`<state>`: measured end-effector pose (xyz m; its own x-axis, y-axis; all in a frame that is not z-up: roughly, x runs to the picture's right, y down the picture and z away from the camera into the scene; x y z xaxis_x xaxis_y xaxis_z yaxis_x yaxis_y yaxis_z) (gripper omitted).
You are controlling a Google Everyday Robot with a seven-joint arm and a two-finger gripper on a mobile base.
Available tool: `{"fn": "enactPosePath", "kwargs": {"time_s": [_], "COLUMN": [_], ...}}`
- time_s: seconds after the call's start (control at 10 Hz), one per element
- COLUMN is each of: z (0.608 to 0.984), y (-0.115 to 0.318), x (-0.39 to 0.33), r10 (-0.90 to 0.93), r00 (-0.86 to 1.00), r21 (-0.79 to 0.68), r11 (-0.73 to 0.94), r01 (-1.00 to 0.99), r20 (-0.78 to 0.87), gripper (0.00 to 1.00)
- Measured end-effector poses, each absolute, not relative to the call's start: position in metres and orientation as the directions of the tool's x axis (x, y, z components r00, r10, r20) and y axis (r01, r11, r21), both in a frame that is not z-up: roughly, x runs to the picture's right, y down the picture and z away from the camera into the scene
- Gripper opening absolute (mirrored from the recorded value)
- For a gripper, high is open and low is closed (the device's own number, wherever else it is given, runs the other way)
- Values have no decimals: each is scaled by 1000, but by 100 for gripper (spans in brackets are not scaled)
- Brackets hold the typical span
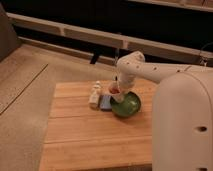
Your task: Place the ceramic cup in the ceramic bowl
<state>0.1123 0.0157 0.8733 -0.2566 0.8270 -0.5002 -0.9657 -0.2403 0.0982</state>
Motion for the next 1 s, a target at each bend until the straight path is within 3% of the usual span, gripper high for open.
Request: {"fn": "enactPosePath", "kwargs": {"time_s": [0.3,0.7,1.0], "z": [884,862,865], "y": [17,36,57], "x": [106,96,124], "r10": [809,786,778], "r00": [-269,-284,-298], "r21": [84,65,111], "r11": [-265,-298,-286], "r01": [-961,-952,-952], "r20": [-522,-549,-553], "gripper": [0,3,32]}}
